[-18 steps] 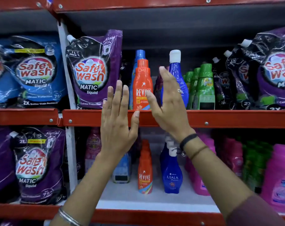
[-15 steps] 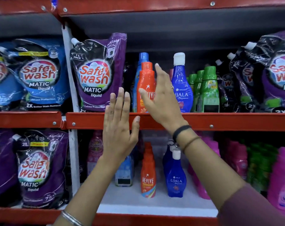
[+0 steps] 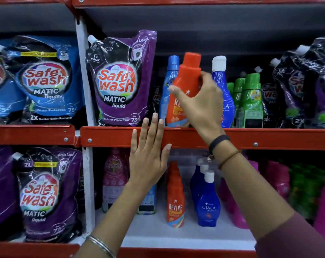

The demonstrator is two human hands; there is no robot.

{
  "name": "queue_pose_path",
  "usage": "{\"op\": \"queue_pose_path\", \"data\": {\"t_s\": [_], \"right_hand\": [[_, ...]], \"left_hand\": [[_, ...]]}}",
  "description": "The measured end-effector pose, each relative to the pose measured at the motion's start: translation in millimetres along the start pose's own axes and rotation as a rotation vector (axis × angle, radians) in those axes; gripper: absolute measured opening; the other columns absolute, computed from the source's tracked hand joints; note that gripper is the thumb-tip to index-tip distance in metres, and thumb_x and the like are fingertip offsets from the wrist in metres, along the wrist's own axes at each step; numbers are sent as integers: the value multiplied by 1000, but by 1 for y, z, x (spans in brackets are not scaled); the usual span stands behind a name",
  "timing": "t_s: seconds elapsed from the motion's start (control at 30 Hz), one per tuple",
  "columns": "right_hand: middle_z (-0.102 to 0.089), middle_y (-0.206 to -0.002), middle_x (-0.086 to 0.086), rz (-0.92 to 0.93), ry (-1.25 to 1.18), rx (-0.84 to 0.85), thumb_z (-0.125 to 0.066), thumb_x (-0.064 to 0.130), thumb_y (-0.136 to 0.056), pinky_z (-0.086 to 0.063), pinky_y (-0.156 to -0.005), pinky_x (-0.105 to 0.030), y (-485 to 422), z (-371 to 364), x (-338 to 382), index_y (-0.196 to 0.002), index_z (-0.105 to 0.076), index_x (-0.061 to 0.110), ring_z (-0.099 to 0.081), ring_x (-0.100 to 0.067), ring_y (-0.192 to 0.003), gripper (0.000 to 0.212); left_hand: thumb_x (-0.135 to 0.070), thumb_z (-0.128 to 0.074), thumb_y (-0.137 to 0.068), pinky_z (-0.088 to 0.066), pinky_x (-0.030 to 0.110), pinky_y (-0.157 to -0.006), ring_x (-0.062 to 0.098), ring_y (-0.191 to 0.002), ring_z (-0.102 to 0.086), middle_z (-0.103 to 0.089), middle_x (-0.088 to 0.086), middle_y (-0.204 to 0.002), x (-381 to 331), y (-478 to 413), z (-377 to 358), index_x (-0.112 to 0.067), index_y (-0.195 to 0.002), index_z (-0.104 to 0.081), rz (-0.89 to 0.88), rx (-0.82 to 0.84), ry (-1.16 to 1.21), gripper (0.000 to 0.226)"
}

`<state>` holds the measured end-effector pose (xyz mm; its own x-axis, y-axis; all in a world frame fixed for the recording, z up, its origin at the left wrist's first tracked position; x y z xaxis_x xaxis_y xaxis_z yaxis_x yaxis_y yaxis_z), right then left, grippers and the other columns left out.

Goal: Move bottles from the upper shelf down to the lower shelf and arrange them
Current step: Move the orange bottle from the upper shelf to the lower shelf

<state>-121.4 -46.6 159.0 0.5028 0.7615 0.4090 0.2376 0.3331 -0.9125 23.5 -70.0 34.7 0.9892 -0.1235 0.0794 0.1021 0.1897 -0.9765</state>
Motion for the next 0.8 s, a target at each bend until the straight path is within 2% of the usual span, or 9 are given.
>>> {"op": "queue_pose_path", "data": {"t_s": [0.1,0.17,0.3,0.5,0.57,0.73,0.8], "right_hand": [[-67,-99,4,-8,-120,-96,-73,56,-68,-52,-79,-28,1,28,7,-112,-59,16,-63,-11,-86,61],[-65,-92,10,-38,-168,-102,-75,55,-66,-52,-77,-24,4,44,6,-109,-62,17,-62,-4,-79,58],[-70,-95,9,-124,-251,64,-77,55,-62,-58,-78,-30,30,56,-12,-110,-64,16,-67,-2,-81,64],[-73,-97,5,-259,-275,247,-79,58,-52,-58,-82,-42,101,44,-66,-107,-64,23,-70,-9,-86,66],[-72,-98,7,-319,-256,307,-80,57,-51,-58,-82,-39,126,34,-86,-108,-62,26,-69,-7,-86,67],[-66,-97,15,-438,-164,428,-85,41,-59,-55,-80,-32,178,6,-124,-106,-56,28,-63,0,-87,57],[-65,-97,11,-470,-139,472,-85,39,-60,-54,-79,-31,196,-7,-137,-104,-53,26,-61,0,-86,55]], "left_hand": [[-42,-24,-100,-2,40,-121,17,-149,-2,-11,3,-160,0,1,0,-16,-152,-11,-1,-14,-12,59],[-41,-25,-100,0,38,-121,16,-149,-2,-12,4,-160,-1,1,1,-15,-152,-12,2,-20,-20,59],[-38,-28,-100,1,36,-121,16,-148,-3,-13,6,-160,-3,1,3,-13,-151,-13,15,-31,-8,59],[-37,-27,-100,0,37,-121,15,-148,0,-15,8,-160,-4,1,1,-13,-151,-8,24,-37,-10,60],[-37,-27,-100,0,37,-121,15,-148,2,-15,8,-160,-4,1,1,-12,-151,-9,22,-38,-16,60],[-37,-28,-99,1,36,-121,13,-147,5,-14,7,-160,-3,1,1,-13,-151,-10,20,-47,3,60],[-37,-27,-100,1,37,-121,13,-147,5,-14,7,-160,-3,1,1,-12,-151,-9,14,-54,2,60]]}}
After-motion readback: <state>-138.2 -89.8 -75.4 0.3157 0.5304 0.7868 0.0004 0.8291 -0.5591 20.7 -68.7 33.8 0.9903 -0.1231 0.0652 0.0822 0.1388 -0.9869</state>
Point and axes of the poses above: each hand's wrist, its own y-axis away from the middle knuckle, its own z-axis out of the back of the hand, x = y × z, the point moved 7 cm from there along -y, towards the middle knuckle
